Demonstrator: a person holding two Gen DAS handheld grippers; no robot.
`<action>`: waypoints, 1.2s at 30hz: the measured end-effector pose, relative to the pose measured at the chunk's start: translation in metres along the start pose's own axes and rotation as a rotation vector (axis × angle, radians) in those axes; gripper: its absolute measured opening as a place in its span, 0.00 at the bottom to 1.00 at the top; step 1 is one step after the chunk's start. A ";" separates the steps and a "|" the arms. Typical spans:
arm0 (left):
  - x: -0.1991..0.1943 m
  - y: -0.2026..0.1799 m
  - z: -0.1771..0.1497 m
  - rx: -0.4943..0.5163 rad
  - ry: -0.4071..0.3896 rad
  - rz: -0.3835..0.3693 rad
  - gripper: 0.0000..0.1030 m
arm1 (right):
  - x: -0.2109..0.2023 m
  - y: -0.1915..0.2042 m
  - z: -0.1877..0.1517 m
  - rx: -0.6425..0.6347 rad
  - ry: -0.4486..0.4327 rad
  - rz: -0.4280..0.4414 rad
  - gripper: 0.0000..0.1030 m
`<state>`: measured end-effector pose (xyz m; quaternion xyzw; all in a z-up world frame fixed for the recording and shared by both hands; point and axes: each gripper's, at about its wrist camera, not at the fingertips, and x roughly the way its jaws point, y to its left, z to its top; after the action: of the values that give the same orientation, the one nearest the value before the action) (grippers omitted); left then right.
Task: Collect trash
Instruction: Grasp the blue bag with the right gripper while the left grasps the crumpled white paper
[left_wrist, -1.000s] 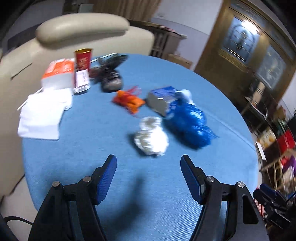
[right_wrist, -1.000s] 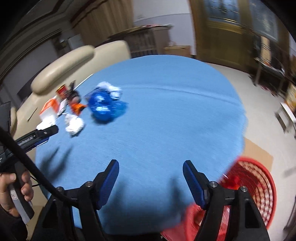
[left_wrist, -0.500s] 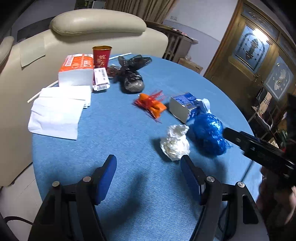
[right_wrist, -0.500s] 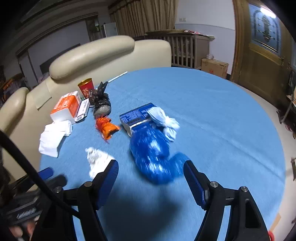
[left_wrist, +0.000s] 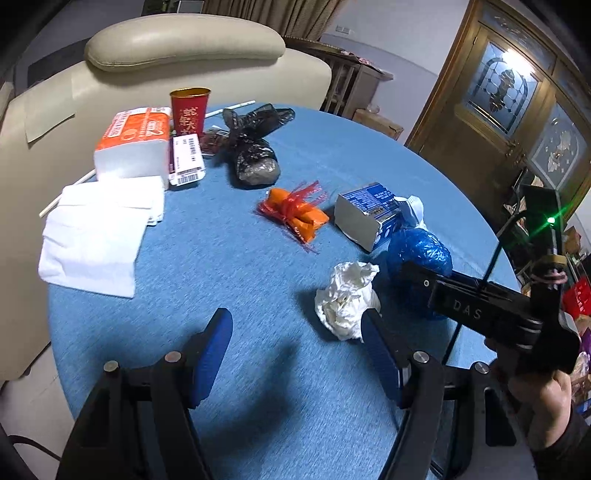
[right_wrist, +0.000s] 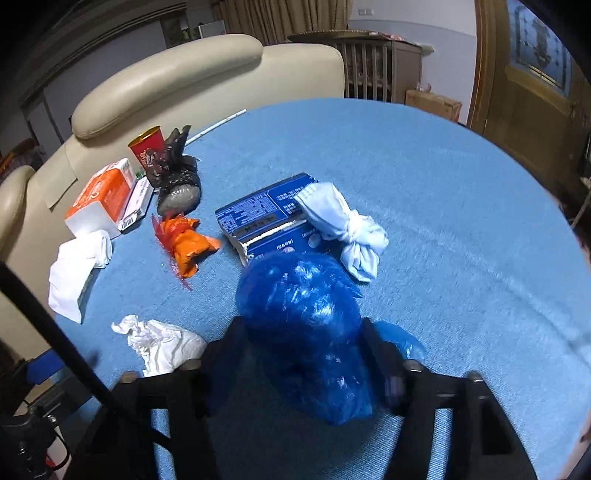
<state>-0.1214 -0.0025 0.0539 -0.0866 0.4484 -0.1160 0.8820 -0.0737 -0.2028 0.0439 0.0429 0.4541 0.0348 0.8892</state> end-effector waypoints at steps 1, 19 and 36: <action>0.003 -0.003 0.002 0.004 0.005 -0.003 0.71 | -0.001 0.000 0.000 0.003 0.000 0.004 0.59; 0.068 -0.050 0.011 0.123 0.100 0.099 0.73 | -0.053 -0.031 -0.031 0.110 -0.072 0.024 0.58; 0.048 -0.076 0.005 0.223 0.085 0.054 0.28 | -0.098 -0.053 -0.069 0.188 -0.112 0.008 0.58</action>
<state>-0.0997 -0.0882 0.0396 0.0290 0.4720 -0.1451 0.8691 -0.1856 -0.2623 0.0771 0.1299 0.4049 -0.0070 0.9051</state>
